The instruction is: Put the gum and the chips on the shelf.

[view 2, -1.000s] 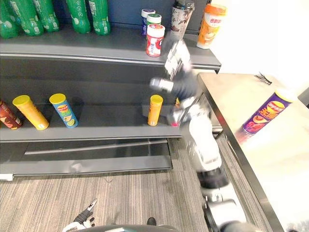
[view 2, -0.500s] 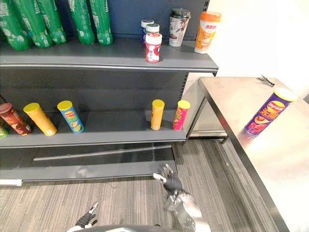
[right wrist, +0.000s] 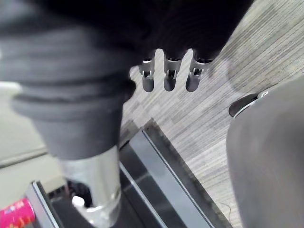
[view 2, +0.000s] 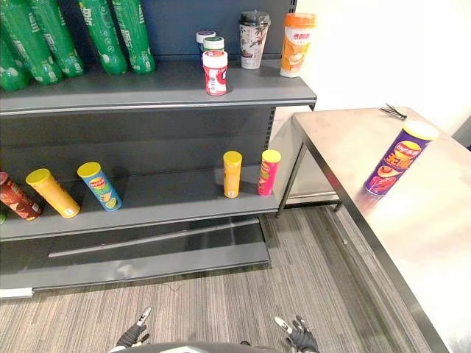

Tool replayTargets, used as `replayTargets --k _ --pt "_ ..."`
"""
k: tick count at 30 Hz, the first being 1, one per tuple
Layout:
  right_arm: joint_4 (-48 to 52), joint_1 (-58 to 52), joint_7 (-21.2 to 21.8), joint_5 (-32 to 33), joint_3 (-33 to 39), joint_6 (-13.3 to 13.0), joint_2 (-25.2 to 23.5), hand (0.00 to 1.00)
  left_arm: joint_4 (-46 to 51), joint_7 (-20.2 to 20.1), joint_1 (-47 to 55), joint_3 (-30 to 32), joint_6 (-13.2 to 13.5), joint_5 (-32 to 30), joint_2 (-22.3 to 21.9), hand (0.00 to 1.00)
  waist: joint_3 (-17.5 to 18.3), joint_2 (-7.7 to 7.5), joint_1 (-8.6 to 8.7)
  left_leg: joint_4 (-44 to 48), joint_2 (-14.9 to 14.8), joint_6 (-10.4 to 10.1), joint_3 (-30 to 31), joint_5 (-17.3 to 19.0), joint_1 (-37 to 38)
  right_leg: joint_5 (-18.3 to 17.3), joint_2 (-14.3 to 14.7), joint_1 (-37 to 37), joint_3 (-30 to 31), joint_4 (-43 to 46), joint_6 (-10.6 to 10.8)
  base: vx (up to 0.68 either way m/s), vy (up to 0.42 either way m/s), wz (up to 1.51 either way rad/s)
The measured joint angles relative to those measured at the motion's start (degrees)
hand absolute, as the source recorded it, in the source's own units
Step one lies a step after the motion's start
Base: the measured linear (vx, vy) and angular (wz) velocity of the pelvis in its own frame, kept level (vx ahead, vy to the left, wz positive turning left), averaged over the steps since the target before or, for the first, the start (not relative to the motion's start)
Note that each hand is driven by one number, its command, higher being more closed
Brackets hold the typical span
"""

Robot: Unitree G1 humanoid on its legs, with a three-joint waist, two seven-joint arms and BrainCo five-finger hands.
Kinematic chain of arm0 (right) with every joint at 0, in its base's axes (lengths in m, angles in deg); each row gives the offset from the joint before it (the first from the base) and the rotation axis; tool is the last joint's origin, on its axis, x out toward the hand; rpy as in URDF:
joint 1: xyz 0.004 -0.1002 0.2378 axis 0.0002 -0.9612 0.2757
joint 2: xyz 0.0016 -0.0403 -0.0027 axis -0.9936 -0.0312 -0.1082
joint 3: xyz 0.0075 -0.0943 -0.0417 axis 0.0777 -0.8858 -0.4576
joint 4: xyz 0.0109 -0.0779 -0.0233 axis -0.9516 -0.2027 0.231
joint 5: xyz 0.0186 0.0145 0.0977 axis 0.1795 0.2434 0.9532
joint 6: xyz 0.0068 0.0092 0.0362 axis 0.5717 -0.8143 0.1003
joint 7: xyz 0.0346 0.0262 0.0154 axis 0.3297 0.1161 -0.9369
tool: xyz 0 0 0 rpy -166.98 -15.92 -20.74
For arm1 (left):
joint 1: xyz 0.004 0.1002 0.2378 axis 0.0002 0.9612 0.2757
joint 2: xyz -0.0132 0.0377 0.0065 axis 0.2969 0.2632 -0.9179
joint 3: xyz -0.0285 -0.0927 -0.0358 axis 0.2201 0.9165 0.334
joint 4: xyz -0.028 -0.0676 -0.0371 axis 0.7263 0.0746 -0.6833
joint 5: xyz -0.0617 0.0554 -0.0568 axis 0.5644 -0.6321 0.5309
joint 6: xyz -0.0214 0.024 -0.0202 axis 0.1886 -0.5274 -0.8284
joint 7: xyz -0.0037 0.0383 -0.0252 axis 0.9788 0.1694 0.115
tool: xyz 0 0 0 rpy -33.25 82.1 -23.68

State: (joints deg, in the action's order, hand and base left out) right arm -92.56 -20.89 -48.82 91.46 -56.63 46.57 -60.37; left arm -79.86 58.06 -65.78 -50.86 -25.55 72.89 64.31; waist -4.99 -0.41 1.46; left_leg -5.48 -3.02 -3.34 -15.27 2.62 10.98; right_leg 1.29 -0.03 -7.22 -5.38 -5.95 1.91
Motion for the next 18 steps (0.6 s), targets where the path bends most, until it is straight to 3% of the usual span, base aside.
replayTargets --k 5,7,9,11,14,16,17,18 --pt "-1.15 0.30 -1.07 -2.20 2.14 -0.02 -0.35 0.00 0.06 -0.16 -0.01 0.00 0.10 0.12 0.00 0.00 -0.37 -0.15 -0.06 0.21 -0.30 -0.29 -1.51 0.66 0.33 -0.09 0.33 0.13 1.39 0.19 -0.12 0.02 -0.010 -0.14" --pt "-2.13 1.62 -1.44 -2.24 3.90 0.02 -0.37 0.00 0.49 -0.35 -0.58 -0.04 0.12 0.15 0.01 0.00 -2.09 0.15 -0.01 5.59 -1.24 -0.03 -1.96 3.41 -1.06 -1.86 0.33 1.26 2.27 3.94 -0.29 0.01 0.000 -0.21" --pt "-2.19 2.57 -1.98 -2.23 5.84 0.04 -0.25 0.00 1.05 -0.92 -1.49 -0.59 0.15 0.26 0.05 0.00 -4.24 0.53 0.15 15.23 -3.00 0.43 -2.86 8.47 -4.73 -6.38 0.37 5.39 3.12 13.30 -0.19 -0.04 -0.005 -0.22" --pt "-2.14 2.50 -2.18 -2.21 7.70 0.09 -0.12 0.00 0.96 -1.01 -2.38 -0.60 0.10 1.37 0.00 0.00 -6.16 0.93 0.20 18.13 -3.44 0.94 -5.06 10.47 -5.04 -7.60 0.62 7.42 5.52 16.98 -0.04 -0.02 0.049 -0.50" --pt "-1.52 2.63 -2.56 -2.22 8.75 0.03 -0.26 0.00 0.89 -0.95 -2.69 -0.44 -0.01 2.04 -0.28 0.00 -6.34 1.66 0.33 17.85 -3.45 1.25 -9.65 10.71 -4.95 -6.52 1.31 9.53 9.81 16.93 1.13 0.00 0.095 -0.93" --pt "-0.67 4.22 -4.21 -2.23 8.62 0.03 -0.32 0.00 1.00 -0.34 -2.64 0.08 0.04 2.46 -0.79 0.00 -6.61 1.93 0.36 17.93 -4.34 1.97 -17.81 11.34 -6.32 -3.24 2.70 12.76 15.79 13.23 4.01 -0.07 0.118 -1.55" --pt "-0.26 4.82 -4.42 -2.21 8.73 0.06 -0.45 0.00 1.13 -0.28 -2.67 0.08 0.08 2.45 -0.98 0.00 -6.75 2.31 0.37 17.89 -4.92 2.37 -20.65 11.36 -6.77 -3.57 1.89 13.46 14.24 11.62 3.30 -0.14 0.129 -2.15" --pt "0.39 6.92 -4.74 -2.24 8.92 0.08 -0.43 0.00 1.62 0.04 -3.43 0.13 0.09 2.46 -0.90 0.00 -8.68 2.60 0.15 17.88 -6.57 2.73 -26.50 11.53 -6.40 -4.51 -1.50 15.67 1.90 12.91 1.55 -0.12 0.099 -1.80"
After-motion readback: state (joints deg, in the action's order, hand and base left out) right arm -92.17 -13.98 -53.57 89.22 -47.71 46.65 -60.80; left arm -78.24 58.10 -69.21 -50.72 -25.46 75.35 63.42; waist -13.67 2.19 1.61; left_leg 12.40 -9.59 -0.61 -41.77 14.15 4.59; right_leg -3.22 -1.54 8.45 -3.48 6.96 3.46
